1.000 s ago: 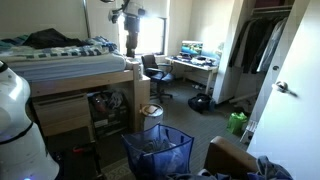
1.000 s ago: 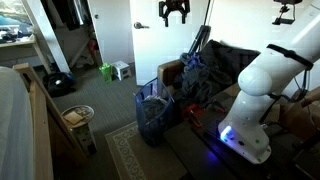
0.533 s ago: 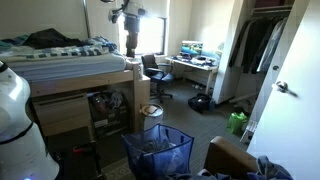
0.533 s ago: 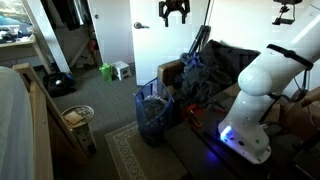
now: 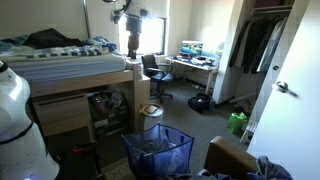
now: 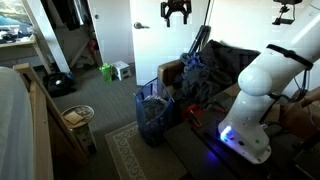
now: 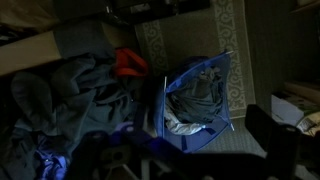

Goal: Pick the hoodie on the sofa and put it in the bag

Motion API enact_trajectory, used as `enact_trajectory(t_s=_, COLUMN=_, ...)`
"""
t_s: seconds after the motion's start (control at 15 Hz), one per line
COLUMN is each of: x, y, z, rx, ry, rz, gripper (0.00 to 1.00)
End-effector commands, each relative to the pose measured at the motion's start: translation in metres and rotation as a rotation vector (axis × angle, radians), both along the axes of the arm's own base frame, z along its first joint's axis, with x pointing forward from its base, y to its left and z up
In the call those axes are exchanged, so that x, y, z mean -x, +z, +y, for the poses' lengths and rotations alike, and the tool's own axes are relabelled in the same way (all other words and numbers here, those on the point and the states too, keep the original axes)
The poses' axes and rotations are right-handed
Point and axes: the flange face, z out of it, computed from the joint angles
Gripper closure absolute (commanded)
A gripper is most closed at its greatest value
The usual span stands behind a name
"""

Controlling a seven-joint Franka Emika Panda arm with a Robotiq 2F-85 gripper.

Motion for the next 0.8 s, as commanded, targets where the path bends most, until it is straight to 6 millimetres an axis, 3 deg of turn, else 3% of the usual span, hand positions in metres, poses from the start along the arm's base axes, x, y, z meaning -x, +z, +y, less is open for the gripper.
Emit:
enact_trajectory(t_s=0.0, x=-0.008, y=-0.009, z=-0.030, rx=-0.021, ry=-0.095, rz=0.017, gripper=0.00)
enact_trajectory(t_s=0.47, x=-0.023, y=-0.043, z=-0.131, rx=-0.054, ry=-0.318, rz=0.081, gripper=0.00)
enact_trajectory(t_s=0.73, x=-0.021, y=-0.085, z=-0.173, rx=-0.090, ry=-0.481, rz=0.183, gripper=0.00)
